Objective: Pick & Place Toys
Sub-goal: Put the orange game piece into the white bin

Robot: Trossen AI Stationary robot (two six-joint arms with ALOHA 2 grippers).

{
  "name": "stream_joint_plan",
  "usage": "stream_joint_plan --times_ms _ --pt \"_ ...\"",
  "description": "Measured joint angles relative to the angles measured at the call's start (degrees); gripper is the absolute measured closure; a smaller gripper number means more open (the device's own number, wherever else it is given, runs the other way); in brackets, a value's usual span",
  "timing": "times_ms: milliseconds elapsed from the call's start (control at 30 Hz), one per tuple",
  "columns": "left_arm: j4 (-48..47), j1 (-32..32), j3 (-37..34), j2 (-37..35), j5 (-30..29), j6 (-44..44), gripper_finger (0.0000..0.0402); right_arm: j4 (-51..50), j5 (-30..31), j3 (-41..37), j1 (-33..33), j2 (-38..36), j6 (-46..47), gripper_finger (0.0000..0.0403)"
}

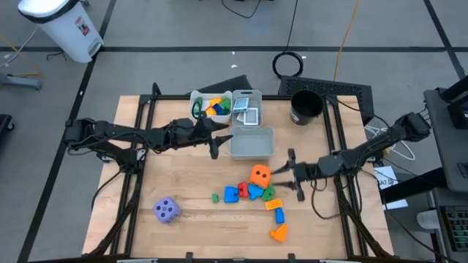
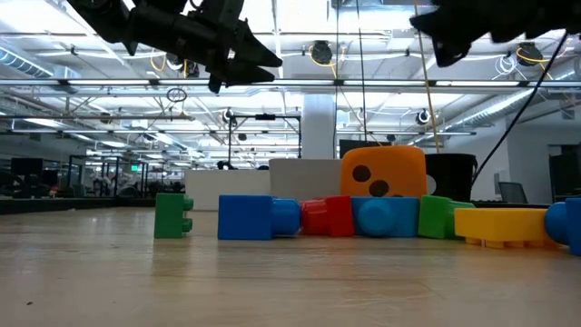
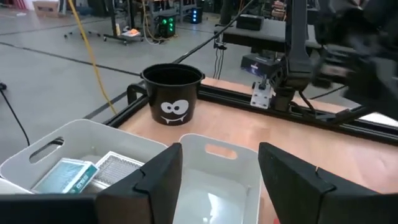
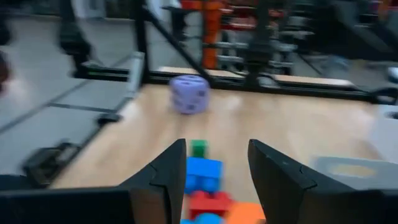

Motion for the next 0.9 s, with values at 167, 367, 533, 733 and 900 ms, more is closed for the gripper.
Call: stream_joint_plan --times_ms 167,367,533,733,900 --pt "-2.1 -0.2 0.0 0.0 1.6 -4.8 0.0184 13.8 1.5 0.0 8.1 9.1 -1.5 0.0245" --pt "-4.0 -1.9 0.0 0.1 7.5 -3.4 0.0189 14.1 10.7 7.3 16.4 19.3 -1.4 0.0192" --pt "-5.4 -3.5 0.0 0.1 7.6 -2.1 0.019 -6.2 12.3 22.0 21.8 26.1 2.3 0.0139" --pt "-6.1 -4.6 0.0 0.1 7.6 -2.4 0.0186 -21.0 12.0 30.9 25.7 36.4 6.5 0.0129" --pt "-5.8 -5.7 0.0 0.0 7.6 -2.4 0.0187 -29.4 5.9 31.1 27.3 40.0 14.2 0.0137"
